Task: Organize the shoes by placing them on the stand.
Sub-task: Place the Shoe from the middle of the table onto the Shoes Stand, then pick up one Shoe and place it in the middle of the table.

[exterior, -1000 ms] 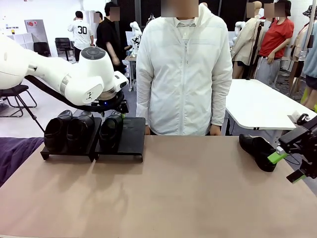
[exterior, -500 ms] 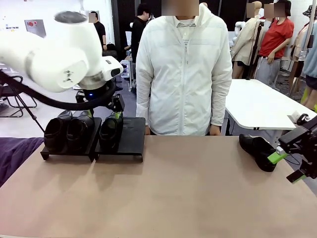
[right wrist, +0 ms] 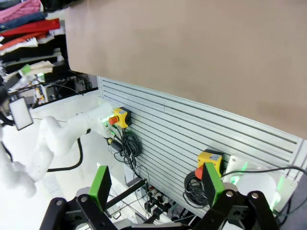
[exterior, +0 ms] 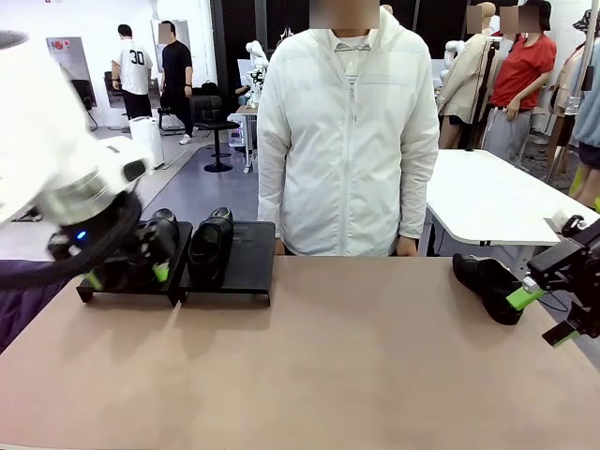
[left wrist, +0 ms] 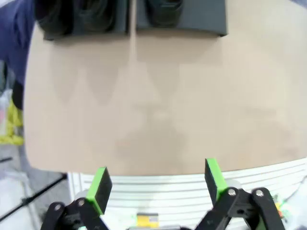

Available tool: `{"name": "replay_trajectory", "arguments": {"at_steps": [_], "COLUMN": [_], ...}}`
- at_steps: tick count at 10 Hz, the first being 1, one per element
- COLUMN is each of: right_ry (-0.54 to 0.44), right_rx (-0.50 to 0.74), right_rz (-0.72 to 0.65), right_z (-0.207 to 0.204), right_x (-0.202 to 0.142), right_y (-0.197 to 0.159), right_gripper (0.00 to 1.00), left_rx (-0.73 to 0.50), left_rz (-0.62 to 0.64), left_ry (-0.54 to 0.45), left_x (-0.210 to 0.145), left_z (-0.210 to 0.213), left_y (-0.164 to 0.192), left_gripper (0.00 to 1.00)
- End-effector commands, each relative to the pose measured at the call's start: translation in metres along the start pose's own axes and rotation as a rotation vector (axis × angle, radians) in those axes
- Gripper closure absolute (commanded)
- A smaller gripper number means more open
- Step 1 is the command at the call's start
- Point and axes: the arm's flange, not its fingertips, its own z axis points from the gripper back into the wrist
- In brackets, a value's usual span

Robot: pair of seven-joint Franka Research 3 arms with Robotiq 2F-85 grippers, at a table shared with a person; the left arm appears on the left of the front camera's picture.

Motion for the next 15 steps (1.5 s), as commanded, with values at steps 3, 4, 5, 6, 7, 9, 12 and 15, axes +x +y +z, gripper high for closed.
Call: {"name": "replay_trajectory", "arguments": {"at_steps": [3, 4, 5, 6, 7, 9, 12, 15], "right_ry": [-0.002, -0.002, -0.002, -0.002, -0.002, -0.002, -0.002, -0.002], "right_rx": [0.012, 0.012, 0.012, 0.012, 0.012, 0.012, 0.012, 0.012], "right_rz": [-0.007, -0.007, -0.007, -0.007, -0.007, -0.007, -0.007, -0.007], "right_z": [0.002, 0.002, 0.002, 0.002, 0.002, 0.002, 0.002, 0.002], "right_x": [0.000, 0.000, 0.000, 0.000, 0.000, 0.000, 0.000, 0.000], "right_y": [0.002, 0.002, 0.002, 0.002, 0.002, 0.002, 0.002, 0.002], "right_gripper": [0.00, 0.00, 0.00, 0.00, 0.00, 0.00, 0.00, 0.00], "left_rx": [0.000, 0.000, 0.000, 0.000, 0.000, 0.000, 0.000, 0.000], "left_rz": [0.000, 0.000, 0.000, 0.000, 0.000, 0.000, 0.000, 0.000], "left_ry": [0.000, 0.000, 0.000, 0.000, 0.000, 0.000, 0.000, 0.000], "left_x": [0.000, 0.000, 0.000, 0.000, 0.000, 0.000, 0.000, 0.000], "left_z": [0.000, 0.000, 0.000, 0.000, 0.000, 0.000, 0.000, 0.000], "left_y": [0.000, 0.000, 0.000, 0.000, 0.000, 0.000, 0.000, 0.000], "left_gripper": [0.00, 0.00, 0.00, 0.00, 0.00, 0.00, 0.00, 0.00]}}
